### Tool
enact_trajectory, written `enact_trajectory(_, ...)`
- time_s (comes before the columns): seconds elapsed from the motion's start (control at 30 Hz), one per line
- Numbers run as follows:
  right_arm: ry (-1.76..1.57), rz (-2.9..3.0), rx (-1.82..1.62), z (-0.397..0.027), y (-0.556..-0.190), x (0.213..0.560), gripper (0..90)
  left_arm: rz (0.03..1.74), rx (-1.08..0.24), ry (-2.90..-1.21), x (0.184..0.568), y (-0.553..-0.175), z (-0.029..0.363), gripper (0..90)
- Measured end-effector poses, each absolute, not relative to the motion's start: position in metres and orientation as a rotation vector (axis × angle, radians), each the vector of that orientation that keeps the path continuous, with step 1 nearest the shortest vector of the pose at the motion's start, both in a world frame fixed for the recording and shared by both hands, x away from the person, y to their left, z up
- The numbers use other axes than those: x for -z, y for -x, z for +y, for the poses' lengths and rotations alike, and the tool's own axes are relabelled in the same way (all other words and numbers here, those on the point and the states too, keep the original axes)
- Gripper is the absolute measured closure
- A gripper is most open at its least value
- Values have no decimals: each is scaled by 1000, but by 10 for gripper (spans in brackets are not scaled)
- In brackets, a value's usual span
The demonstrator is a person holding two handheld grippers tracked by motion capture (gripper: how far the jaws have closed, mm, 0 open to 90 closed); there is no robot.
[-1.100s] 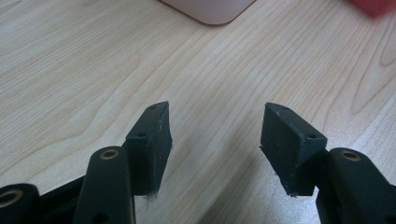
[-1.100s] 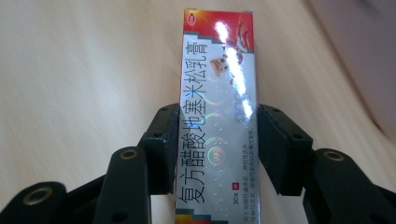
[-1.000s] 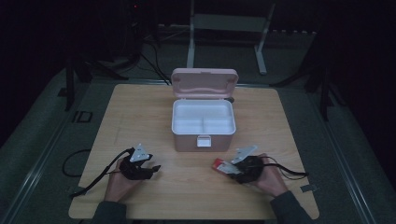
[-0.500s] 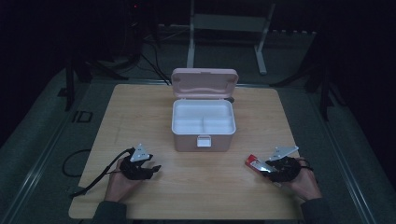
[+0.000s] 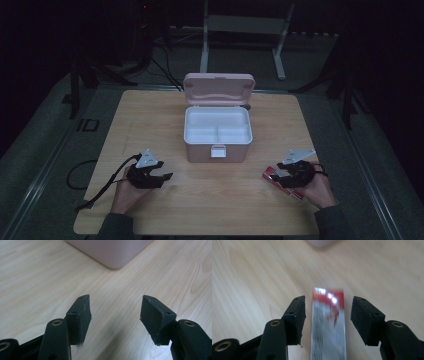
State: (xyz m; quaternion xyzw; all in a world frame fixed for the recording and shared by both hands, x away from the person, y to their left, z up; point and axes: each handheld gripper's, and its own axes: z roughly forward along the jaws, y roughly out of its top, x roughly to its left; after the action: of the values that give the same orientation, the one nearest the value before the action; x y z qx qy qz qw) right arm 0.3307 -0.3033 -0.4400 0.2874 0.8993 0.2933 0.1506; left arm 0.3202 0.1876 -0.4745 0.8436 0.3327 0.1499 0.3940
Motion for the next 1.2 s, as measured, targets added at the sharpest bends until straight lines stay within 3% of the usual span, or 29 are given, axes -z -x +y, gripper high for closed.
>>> enact_trajectory(0.23,-740,2550,-900,-270,-350,415,460,825,-368,-2089,450,-335,186,436)
enact_trajectory(0.43,-770,2494,-982,-266,-371,391,519,812,-392,-2042,422,-345,185,436)
enact_trajectory(0.7,-794,2408,-1079,-255,-391,361,508,835,-408,-1978,387,-372,174,448)
enact_trajectory(1.2,-890,2427,-1151,-235,-420,370,440,904,-385,-2071,389,-411,132,392)
